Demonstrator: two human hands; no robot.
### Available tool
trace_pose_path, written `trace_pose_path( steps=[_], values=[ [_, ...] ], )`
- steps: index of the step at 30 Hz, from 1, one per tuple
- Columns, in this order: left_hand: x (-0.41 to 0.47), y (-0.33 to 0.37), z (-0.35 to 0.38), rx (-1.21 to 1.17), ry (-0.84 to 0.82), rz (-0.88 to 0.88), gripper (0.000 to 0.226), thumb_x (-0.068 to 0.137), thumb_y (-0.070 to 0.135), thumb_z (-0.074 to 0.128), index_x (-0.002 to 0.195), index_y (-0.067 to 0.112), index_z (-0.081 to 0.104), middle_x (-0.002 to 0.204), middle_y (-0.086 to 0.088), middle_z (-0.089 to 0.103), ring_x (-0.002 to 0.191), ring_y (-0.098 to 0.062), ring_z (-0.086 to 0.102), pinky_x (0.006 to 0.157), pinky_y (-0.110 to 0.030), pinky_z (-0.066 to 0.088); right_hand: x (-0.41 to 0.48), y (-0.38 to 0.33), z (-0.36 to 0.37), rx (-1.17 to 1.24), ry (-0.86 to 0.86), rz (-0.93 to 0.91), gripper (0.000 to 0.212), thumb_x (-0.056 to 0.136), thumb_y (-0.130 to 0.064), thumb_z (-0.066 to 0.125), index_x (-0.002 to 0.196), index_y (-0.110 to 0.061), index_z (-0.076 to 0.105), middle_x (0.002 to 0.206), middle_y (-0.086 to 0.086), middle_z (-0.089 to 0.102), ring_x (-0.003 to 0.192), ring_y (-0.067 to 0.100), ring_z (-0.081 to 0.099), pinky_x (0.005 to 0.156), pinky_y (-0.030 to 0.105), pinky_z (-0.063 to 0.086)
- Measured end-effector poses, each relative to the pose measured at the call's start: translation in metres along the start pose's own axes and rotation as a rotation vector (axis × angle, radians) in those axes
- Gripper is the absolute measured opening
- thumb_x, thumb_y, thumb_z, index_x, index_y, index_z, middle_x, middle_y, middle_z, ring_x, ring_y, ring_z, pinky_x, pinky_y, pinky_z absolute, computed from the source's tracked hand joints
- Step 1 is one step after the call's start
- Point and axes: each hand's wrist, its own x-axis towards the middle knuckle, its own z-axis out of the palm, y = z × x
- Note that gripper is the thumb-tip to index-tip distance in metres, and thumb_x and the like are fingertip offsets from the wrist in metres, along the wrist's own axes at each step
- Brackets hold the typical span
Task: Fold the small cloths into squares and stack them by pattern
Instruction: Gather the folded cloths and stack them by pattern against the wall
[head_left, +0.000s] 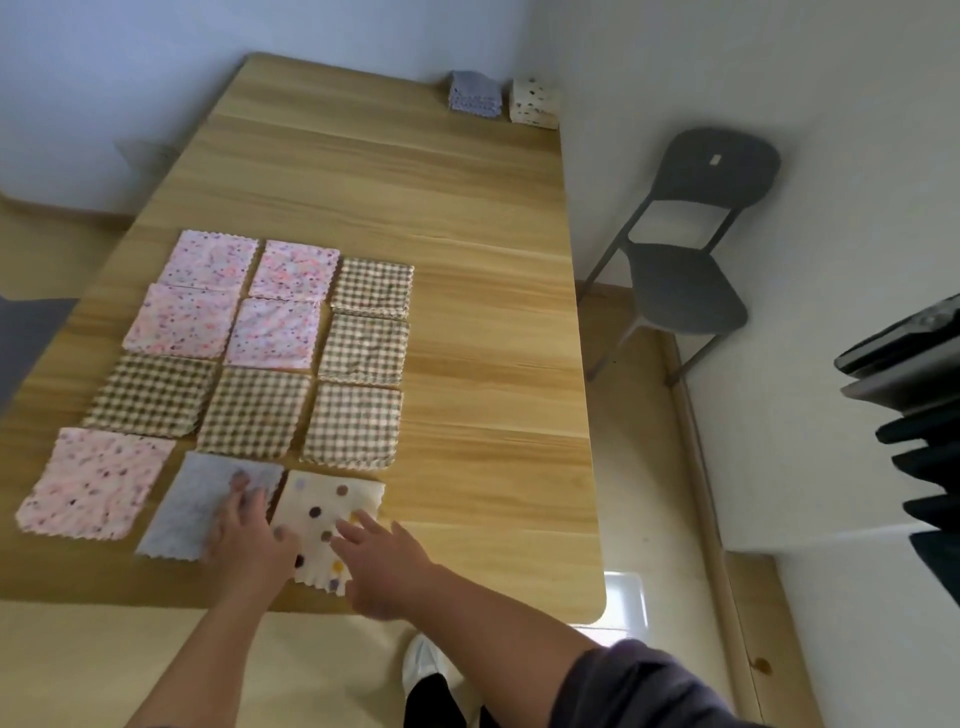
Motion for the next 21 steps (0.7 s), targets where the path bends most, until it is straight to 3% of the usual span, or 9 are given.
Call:
trace_pose_path(
  steps=[7,14,17,19,21],
  values=[
    [-0.029,0.024,0.015,0.053,-0.036,0.102,0.055,0.091,0.026,0.053,0.143,0.019,0.037,0.158,-0.007,0.016,0.139,-0.031,0.024,0.108,-0.045,0.031,-0.021,0.038,0.008,-0.023,0.032,0.148,0.056,0.100,-0.018,0.040,0.153,-0.019,0.023,0.161,-0.007,0.012,0.149,0.012,0.001,0.119,0.046,0.005],
    [-0.075,0.070,0.039,0.012,-0.156,0.267,0.052,0.091,0.030,0.054,0.141,0.024,0.041,0.152,-0.004,0.030,0.134,-0.026,0.032,0.107,-0.038,0.033,-0.076,0.089,0.009,0.061,0.194,0.362,0.045,0.096,-0.014,0.041,0.139,-0.024,0.048,0.151,-0.009,0.037,0.138,0.012,0.034,0.113,0.032,0.028],
    [-0.074,0.086,0.048,-0.108,-0.273,0.309,0.048,0.092,0.024,0.054,0.139,0.018,0.045,0.151,-0.005,0.033,0.137,-0.026,0.031,0.110,-0.037,0.030,-0.090,0.097,0.010,0.077,0.271,0.451,0.044,0.090,-0.007,0.042,0.128,-0.021,0.059,0.138,-0.006,0.052,0.115,0.020,0.054,0.096,0.029,0.044],
    [-0.069,0.091,0.048,-0.276,-0.303,0.313,0.037,0.093,0.014,0.053,0.130,0.013,0.052,0.134,-0.004,0.050,0.127,-0.024,0.044,0.101,-0.034,0.039,-0.098,0.102,0.009,0.085,0.289,0.499,0.041,0.090,-0.006,0.042,0.124,-0.019,0.061,0.130,-0.003,0.057,0.107,0.022,0.057,0.089,0.030,0.046],
    [-0.067,0.089,0.042,-0.426,-0.224,0.279,0.030,0.091,0.006,0.054,0.120,0.013,0.059,0.118,0.002,0.057,0.114,-0.022,0.055,0.092,-0.034,0.046,-0.101,0.106,0.009,0.100,0.326,0.526,0.037,0.091,-0.008,0.043,0.121,-0.019,0.063,0.125,-0.002,0.059,0.107,0.020,0.057,0.090,0.030,0.046]
  ],
)
